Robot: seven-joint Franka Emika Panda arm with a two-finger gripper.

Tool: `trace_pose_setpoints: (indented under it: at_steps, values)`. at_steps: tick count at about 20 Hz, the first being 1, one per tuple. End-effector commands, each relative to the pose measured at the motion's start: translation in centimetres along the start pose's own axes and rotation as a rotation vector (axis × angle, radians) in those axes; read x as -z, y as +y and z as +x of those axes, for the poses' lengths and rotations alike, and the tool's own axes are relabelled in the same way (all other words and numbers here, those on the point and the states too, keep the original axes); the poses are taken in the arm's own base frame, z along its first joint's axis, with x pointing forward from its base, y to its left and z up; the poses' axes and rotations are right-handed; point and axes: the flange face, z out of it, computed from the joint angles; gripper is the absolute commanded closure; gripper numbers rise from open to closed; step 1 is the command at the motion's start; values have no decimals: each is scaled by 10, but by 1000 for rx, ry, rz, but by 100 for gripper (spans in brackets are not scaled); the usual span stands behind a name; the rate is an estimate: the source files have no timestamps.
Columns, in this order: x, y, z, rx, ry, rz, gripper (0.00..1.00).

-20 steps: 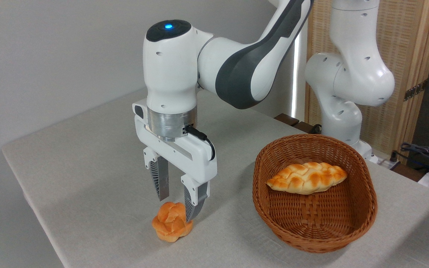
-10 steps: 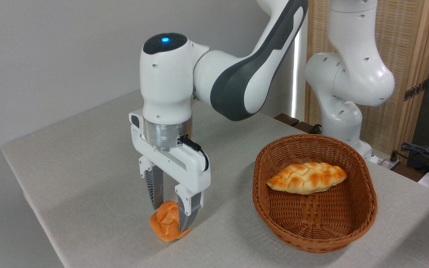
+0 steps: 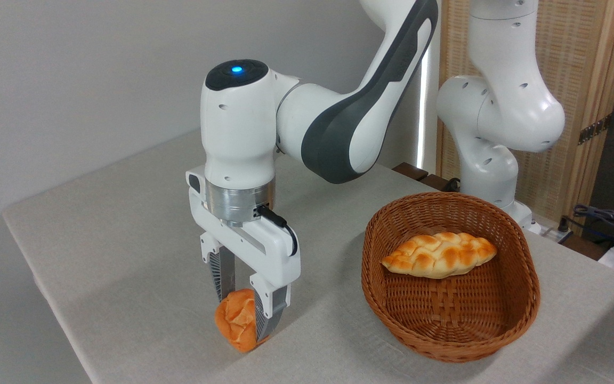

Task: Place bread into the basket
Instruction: 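Close the gripper fingers around the orange roll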

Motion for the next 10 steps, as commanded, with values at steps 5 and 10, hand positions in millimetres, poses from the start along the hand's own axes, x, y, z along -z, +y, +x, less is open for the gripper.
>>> trace_pose_setpoints:
  at_steps: [5, 10]
  values:
    - [7, 2, -2, -35, -22, -30, 100]
    - [48, -5, 6, -37, -20, -42, 100]
